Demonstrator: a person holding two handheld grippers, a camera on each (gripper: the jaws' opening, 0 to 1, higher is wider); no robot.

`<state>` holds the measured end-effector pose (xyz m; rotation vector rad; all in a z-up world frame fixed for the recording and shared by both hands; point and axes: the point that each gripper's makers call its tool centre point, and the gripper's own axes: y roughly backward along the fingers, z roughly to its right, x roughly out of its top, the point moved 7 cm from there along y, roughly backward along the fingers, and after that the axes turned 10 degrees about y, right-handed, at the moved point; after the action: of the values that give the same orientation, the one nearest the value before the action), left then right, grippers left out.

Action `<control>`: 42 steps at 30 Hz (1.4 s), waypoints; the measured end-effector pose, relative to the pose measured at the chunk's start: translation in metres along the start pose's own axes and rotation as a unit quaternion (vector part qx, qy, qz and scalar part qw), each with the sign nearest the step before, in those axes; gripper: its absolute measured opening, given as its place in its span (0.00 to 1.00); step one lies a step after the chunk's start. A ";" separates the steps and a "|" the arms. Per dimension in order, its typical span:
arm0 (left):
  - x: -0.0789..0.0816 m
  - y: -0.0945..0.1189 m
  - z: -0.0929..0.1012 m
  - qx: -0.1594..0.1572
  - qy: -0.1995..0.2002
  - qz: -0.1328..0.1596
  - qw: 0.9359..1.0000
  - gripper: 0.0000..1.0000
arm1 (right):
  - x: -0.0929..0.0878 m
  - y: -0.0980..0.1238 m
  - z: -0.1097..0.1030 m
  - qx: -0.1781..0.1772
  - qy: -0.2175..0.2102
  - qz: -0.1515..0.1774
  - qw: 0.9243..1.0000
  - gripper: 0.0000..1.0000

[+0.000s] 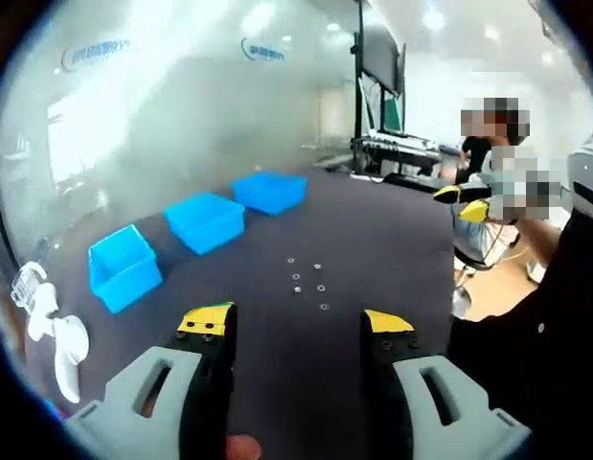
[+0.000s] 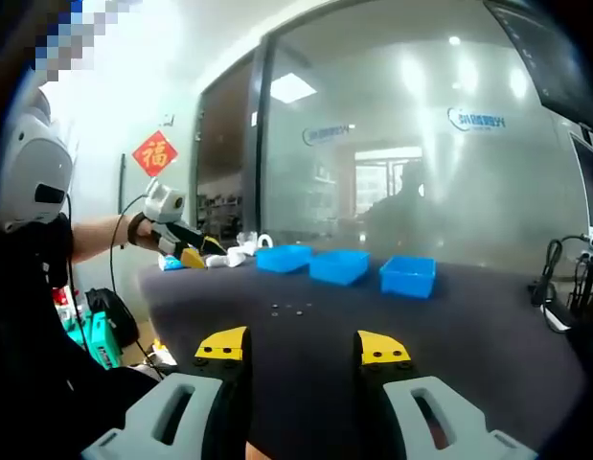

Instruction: Sort the screws, nuts, and washers into the corresponding bins

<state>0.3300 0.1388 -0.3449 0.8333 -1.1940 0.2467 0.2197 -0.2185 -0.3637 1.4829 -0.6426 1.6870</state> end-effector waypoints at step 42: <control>0.003 -0.125 0.007 -0.042 -0.052 -0.209 0.976 0.36 | -0.011 0.005 0.001 -0.008 -0.024 0.001 1.000 0.38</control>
<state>0.3979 0.0475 -0.3962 1.0096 -1.0887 -0.1939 0.2168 -0.2245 -0.3740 1.5155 -0.6817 1.6501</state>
